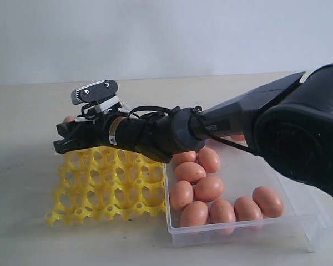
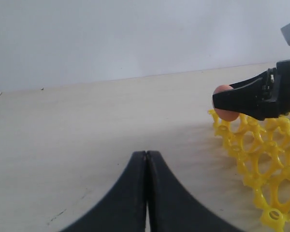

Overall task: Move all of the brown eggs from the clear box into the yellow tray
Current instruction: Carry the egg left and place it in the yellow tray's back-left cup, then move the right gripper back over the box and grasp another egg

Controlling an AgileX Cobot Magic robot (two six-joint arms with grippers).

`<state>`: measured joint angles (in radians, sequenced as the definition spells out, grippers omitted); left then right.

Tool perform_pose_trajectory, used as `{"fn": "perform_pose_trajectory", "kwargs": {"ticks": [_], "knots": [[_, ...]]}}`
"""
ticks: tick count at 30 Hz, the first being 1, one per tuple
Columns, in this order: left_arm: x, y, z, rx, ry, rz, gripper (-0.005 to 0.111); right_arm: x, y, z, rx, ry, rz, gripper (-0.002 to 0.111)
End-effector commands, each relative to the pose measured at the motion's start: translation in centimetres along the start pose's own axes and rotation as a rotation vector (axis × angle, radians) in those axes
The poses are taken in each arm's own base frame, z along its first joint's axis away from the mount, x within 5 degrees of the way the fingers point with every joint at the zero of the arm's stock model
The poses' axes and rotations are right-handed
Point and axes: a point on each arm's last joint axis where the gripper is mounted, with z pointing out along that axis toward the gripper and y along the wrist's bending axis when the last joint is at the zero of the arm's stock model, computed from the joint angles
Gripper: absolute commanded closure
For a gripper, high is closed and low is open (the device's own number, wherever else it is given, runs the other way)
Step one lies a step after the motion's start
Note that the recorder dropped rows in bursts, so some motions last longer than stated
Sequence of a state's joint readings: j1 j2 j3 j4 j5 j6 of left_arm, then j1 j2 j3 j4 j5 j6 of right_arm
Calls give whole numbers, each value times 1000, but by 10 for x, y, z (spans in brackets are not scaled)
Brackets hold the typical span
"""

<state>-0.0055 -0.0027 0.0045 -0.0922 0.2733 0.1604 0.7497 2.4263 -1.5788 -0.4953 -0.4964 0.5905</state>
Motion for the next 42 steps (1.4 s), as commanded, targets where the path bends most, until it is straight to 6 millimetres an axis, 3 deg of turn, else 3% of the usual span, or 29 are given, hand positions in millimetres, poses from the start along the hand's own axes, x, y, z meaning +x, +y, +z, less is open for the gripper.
{"fn": "perform_pose_trajectory", "kwargs": {"ticks": [1, 5, 12, 15, 18, 21, 23, 26, 29, 34, 38, 42], "knots": [[-2, 0, 0, 7, -5, -3, 107, 0, -6, 0, 29, 27, -25, 108], [-2, 0, 0, 7, -5, -3, 107, 2, -9, -1, 43, 44, -18, 100], [-2, 0, 0, 7, -5, -3, 107, -7, -8, -5, 53, 41, 13, 49], [-2, 0, 0, 7, -5, -3, 107, -12, -9, -9, 85, 80, 0, 41], [-2, 0, 0, 7, -5, -5, 107, -22, -11, -16, 140, 125, 2, 41], [-2, 0, 0, 7, -5, -5, 107, -56, -9, -35, 218, 159, 0, 48], [-2, 0, 0, 7, -5, -5, 107, -90, -6, -62, 313, 201, -7, 60], [-2, 0, 0, 7, -5, -5, 107, -137, -1, -115, 477, 318, -68, 86], [-2, 0, 0, 7, -5, -5, 107, -155, -8, -164, 629, 497, -20, 109], [-2, 0, 0, 7, -5, -2, 107, -149, -18, -210, 722, 811, 76, 108], [-2, 0, 0, 7, -5, -2, 107, -127, -28, -210, 636, 965, 176, 107], [-2, 0, 0, 7, -5, -4, 107, -98, -42, -207, 638, 1087, 197, 91]]}}
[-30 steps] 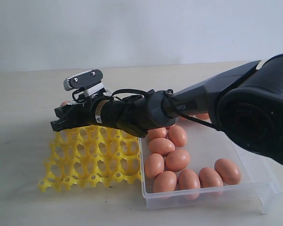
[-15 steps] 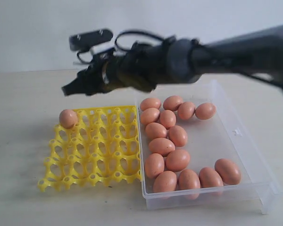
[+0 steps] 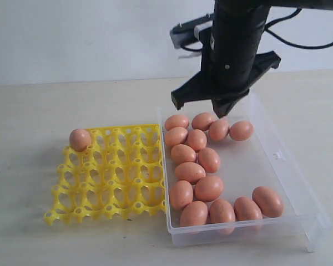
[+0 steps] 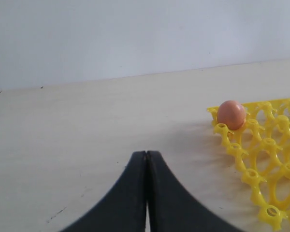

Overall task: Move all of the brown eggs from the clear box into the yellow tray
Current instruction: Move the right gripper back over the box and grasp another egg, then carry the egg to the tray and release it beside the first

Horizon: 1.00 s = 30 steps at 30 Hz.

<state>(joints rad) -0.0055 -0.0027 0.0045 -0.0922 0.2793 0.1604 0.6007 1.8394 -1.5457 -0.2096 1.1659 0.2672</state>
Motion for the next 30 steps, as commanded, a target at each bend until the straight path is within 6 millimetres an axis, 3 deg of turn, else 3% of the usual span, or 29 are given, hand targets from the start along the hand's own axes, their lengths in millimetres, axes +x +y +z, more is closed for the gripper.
{"fn": "perform_pose_trajectory", "kwargs": {"ticks": [1, 4, 7, 27, 30], "knots": [[-2, 0, 0, 6, -11, -4, 107, 12, -6, 36, -3, 152, -9, 83], [-2, 0, 0, 6, -11, -4, 107, 15, -5, 57, -33, 154, 8, 59], [-2, 0, 0, 6, -11, -4, 107, 13, -3, 69, -49, 114, 19, 44], [-2, 0, 0, 6, -11, -4, 107, 1, 4, 137, -66, 66, 19, 47], [-2, 0, 0, 6, -11, -4, 107, 0, 5, 140, -67, 56, 5, 58]]}}
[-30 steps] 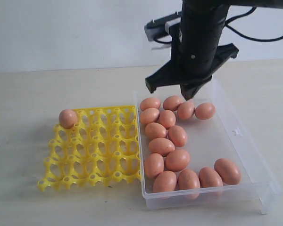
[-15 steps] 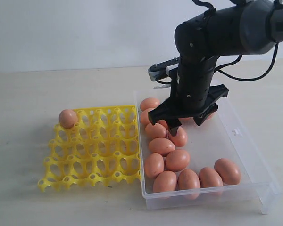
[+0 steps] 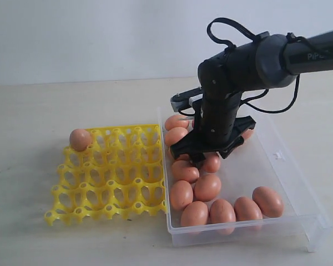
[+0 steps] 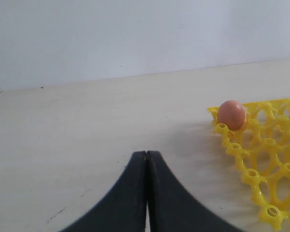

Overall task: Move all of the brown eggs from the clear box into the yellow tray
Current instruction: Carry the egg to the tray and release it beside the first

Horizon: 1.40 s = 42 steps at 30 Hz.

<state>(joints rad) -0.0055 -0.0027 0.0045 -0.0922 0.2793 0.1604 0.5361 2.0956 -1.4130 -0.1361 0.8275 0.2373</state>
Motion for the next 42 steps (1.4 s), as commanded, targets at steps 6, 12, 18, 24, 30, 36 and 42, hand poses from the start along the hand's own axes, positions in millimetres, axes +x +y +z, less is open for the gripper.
{"fn": "perform_pose_trajectory", "kwargs": {"ticks": [6, 12, 18, 24, 30, 36, 42], "knots": [[-2, 0, 0, 6, -11, -4, 107, -5, -3, 4, 0, -43, -59, 109], [-2, 0, 0, 6, -11, -4, 107, -14, -5, -52, -37, -234, -62, 108], [-2, 0, 0, 6, -11, -4, 107, -29, 29, -130, -204, -880, -136, 108], [-2, 0, 0, 6, -11, -4, 107, -29, 54, -100, -280, -1128, -86, 108], [-2, 0, 0, 6, -11, -4, 107, -31, 84, -49, -449, -1173, -116, 108], [-2, 0, 0, 6, -11, -4, 107, -29, 100, -4, -590, -1094, -70, 108], [-2, 0, 0, 7, -5, -4, 107, -30, 108, 19, -639, -1040, -68, 108]]}}
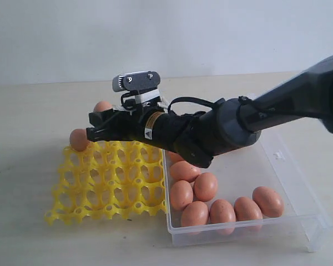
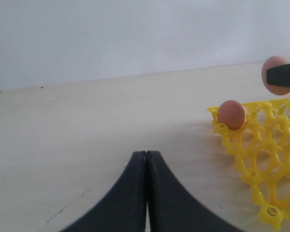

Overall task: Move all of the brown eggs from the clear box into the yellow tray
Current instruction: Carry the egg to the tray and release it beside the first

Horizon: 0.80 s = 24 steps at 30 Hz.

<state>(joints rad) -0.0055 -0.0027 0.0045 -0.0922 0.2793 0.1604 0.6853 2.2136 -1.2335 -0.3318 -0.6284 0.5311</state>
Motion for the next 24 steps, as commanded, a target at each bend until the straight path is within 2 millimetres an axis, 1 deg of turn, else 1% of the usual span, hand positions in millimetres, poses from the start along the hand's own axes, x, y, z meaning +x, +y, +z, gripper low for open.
{"fn": "perform_pose_trajectory", "kwargs": {"ticks": [1, 10, 12, 14, 16, 19, 20, 22, 24], "knots": [[-1, 0, 0, 7, -1, -4, 107, 5, 1, 10, -48, -21, 25, 108], [1, -1, 0, 12, 26, -4, 107, 14, -4, 24, -49, -9, 22, 108], [1, -1, 0, 12, 26, -4, 107, 17, -4, 26, -52, 13, 0, 107], [1, -1, 0, 12, 26, -2, 107, 19, -4, 27, -56, 47, -34, 100], [1, -1, 0, 12, 26, -2, 107, 21, -5, 27, -47, 59, -35, 89], [1, -1, 0, 12, 26, -2, 107, 21, -6, 27, -37, 67, -29, 68], [1, -1, 0, 12, 26, -2, 107, 21, -6, 27, -36, 66, -28, 55], [1, -1, 0, 12, 26, -4, 107, 21, -7, 27, -26, 64, -15, 48], [1, -1, 0, 12, 26, -4, 107, 20, -6, 27, -25, 63, -13, 48]]}}
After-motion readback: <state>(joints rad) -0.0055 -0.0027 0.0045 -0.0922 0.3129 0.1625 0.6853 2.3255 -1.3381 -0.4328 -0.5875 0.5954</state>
